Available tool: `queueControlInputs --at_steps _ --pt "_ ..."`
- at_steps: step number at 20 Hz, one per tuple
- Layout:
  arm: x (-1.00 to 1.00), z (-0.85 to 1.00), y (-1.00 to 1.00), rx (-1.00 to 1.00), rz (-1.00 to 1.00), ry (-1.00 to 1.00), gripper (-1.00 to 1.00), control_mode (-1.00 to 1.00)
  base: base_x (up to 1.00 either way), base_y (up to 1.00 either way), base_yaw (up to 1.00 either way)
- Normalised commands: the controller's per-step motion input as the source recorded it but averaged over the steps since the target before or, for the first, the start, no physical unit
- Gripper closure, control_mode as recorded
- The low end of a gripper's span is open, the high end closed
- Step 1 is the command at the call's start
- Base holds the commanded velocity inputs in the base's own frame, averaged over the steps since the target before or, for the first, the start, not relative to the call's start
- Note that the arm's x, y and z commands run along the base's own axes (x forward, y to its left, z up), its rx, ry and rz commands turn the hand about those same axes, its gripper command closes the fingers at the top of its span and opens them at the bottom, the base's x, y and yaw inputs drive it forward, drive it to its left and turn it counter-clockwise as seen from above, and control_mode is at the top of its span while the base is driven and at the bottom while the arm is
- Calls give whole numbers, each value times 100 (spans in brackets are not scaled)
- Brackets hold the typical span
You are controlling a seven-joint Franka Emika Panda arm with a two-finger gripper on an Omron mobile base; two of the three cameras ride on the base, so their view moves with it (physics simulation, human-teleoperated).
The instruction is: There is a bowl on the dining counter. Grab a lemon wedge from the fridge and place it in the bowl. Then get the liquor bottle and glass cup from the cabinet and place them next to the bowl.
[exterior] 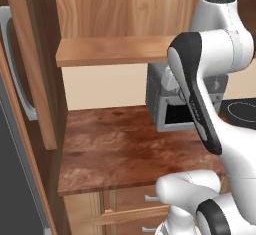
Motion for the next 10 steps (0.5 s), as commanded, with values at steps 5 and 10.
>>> queueControlInputs --at_steps 5,10 --pt "-43 -42 -5 5 -6 16 100 -100 0 0 0" --pt "-38 -17 -4 0 -3 0 100 100 -39 -5 0"
